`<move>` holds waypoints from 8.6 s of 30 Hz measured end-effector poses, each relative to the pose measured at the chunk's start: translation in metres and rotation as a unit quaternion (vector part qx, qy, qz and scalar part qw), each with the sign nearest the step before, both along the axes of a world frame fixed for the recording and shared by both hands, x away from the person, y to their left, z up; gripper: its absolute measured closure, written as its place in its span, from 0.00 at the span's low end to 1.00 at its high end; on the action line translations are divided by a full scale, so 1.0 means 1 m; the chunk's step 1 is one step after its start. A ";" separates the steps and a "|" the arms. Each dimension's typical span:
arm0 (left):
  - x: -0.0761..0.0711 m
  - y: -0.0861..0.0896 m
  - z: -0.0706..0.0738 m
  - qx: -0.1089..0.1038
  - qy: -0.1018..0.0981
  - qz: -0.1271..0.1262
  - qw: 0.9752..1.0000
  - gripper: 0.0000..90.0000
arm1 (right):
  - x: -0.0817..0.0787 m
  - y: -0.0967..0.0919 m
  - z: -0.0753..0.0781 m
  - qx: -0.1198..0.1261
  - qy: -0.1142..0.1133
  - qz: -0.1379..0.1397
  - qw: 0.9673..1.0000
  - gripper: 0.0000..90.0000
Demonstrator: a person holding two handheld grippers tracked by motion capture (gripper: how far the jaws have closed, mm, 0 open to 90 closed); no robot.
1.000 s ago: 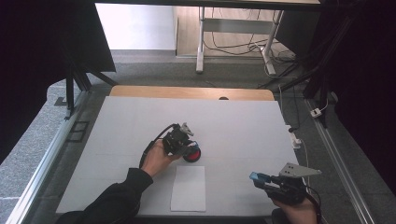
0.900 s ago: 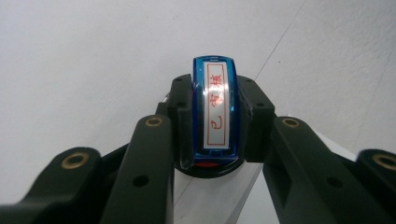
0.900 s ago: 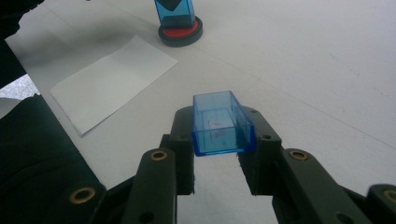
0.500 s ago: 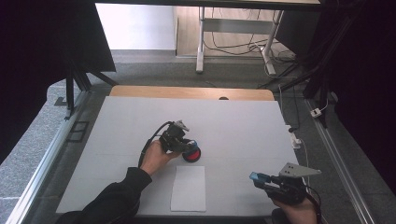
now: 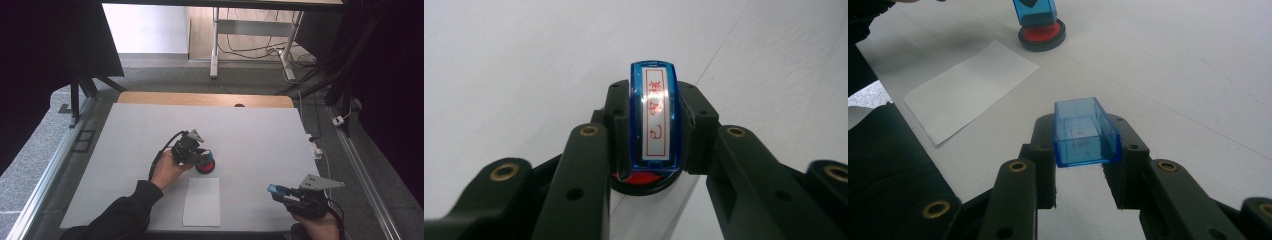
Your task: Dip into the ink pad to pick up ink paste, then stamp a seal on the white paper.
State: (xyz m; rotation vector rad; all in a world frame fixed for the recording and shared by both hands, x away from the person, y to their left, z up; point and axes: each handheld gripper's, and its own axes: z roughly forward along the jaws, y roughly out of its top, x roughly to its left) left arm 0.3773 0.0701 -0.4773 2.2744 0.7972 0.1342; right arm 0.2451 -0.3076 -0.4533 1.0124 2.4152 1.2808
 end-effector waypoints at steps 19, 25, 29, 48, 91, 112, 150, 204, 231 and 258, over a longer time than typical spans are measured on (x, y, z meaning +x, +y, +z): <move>0.007 0.004 -0.012 -0.016 0.042 0.006 0.999 0.78 | 0.000 0.000 0.000 0.002 -0.002 0.000 1.000 0.76; 0.003 -0.001 -0.011 0.003 0.027 0.003 1.000 0.78 | 0.000 0.000 0.000 0.001 -0.001 0.000 1.000 0.76; -0.003 -0.009 -0.009 0.030 0.002 -0.003 1.000 0.78 | 0.000 0.000 0.000 0.001 -0.001 0.000 1.000 0.76; 0.000 -0.006 -0.010 0.017 0.021 0.008 1.000 0.79 | -0.001 0.001 0.000 -0.003 -0.001 0.001 1.000 0.76; -0.010 0.003 0.007 -0.016 -0.005 -0.003 1.000 0.78 | -0.001 0.001 0.000 -0.002 -0.003 0.002 1.000 0.76; -0.034 0.024 0.032 -0.073 -0.008 -0.039 0.997 0.78 | -0.001 0.002 0.000 -0.007 -0.004 0.014 1.000 0.76; -0.075 0.020 0.032 -0.077 0.008 -0.082 0.994 0.78 | -0.002 0.003 0.000 -0.009 -0.006 0.015 1.000 0.76; -0.073 0.009 -0.020 -0.006 0.053 -0.053 0.997 0.78 | -0.001 0.002 0.000 -0.010 -0.004 0.014 1.000 0.76; -0.092 -0.011 -0.016 0.082 -0.011 -0.065 0.994 0.78 | -0.001 0.003 0.000 -0.009 -0.002 0.014 1.000 0.76; -0.071 0.006 -0.024 0.002 0.066 -0.050 0.997 0.78 | -0.001 0.003 0.000 -0.013 0.000 0.013 1.000 0.76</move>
